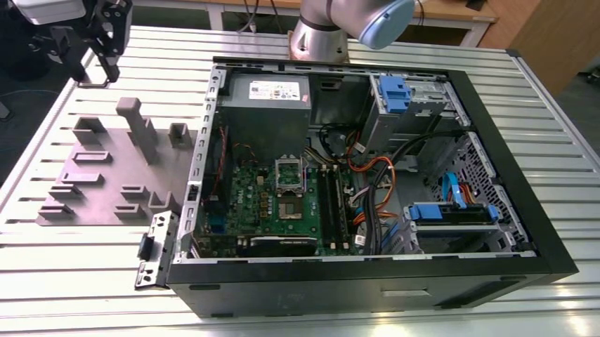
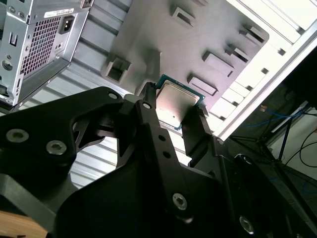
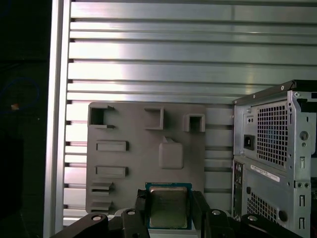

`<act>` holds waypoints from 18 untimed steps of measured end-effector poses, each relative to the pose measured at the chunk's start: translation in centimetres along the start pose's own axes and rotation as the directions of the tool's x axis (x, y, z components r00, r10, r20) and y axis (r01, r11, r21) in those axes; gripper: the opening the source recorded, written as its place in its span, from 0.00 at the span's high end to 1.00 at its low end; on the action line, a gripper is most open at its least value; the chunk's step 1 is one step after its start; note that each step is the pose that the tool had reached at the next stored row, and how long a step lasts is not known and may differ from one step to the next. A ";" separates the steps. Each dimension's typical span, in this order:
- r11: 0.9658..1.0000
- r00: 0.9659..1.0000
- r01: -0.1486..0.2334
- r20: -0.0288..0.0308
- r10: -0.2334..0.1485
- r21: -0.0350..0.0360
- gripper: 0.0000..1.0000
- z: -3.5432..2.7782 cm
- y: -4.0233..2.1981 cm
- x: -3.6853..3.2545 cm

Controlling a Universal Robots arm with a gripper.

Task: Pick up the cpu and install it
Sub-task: 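Pick up the cpu and move it towards the insertion slot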

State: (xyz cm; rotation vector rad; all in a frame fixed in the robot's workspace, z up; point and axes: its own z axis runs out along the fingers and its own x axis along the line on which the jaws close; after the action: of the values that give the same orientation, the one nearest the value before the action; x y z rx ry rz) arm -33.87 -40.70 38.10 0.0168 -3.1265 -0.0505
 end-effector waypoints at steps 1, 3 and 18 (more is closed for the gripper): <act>1.000 1.000 0.000 0.000 0.000 0.000 0.55 0.00 0.00 -0.15; 1.000 1.000 0.000 0.000 0.000 0.000 0.55 -0.01 -0.01 -0.32; 1.000 1.000 0.000 0.000 0.000 0.000 0.55 -0.02 -0.26 -0.72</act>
State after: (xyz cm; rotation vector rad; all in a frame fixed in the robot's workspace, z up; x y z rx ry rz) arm -33.14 -40.94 38.10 0.0166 -3.1265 -0.0504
